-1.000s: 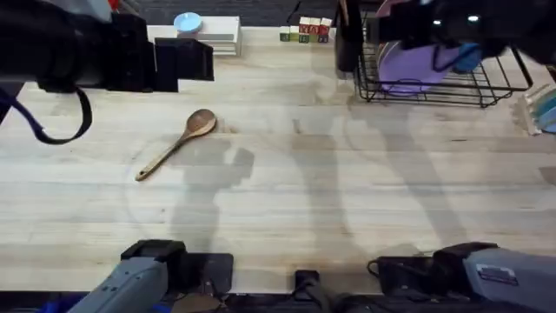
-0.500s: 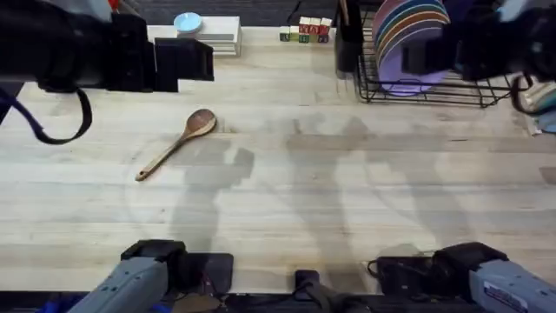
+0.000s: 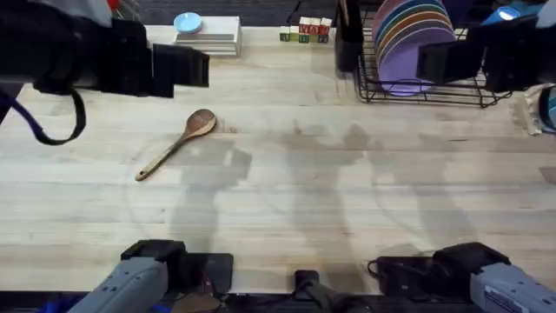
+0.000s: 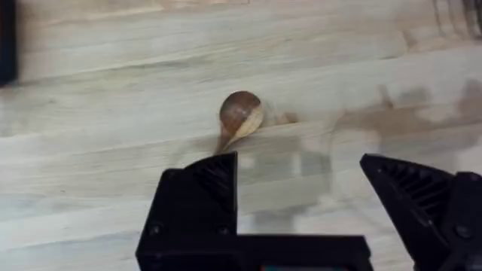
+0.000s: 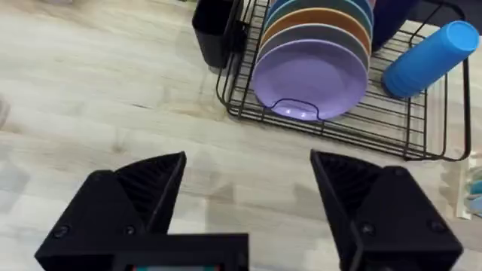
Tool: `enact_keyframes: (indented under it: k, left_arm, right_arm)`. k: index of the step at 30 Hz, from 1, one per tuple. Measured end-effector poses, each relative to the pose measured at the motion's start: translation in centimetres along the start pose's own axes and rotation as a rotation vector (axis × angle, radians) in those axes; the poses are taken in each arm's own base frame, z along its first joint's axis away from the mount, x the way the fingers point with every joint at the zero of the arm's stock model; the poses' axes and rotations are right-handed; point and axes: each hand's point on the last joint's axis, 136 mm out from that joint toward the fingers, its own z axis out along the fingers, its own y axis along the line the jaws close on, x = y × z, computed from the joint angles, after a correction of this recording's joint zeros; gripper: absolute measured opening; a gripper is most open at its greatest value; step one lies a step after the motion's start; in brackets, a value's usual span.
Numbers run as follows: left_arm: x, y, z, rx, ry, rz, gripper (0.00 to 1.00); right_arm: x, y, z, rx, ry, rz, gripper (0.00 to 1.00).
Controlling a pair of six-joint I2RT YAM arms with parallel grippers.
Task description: Pick up the spoon on the table one by one and put them onto the rack
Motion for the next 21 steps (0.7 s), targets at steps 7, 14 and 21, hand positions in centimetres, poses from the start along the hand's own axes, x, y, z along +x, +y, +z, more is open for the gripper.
enact_keyframes:
  k: [7, 14, 21]
  left_arm:
    - [1.5, 0.0, 0.0, 0.003, 0.06, 0.258, 0.993]
    - [1.8, 0.5, -0.1, -0.018, 0.079, 0.39, 0.993]
    - [2.6, 0.6, -0.1, -0.017, 0.113, 0.417, 0.993]
  right_arm:
    - [0.4, 0.1, 1.2, -0.001, 0.039, -0.004, 0.992]
    - [0.6, 0.2, 1.6, -0.002, 0.053, -0.005, 0.992]
    - [0.6, 0.2, 1.6, -0.002, 0.053, -0.005, 0.992]
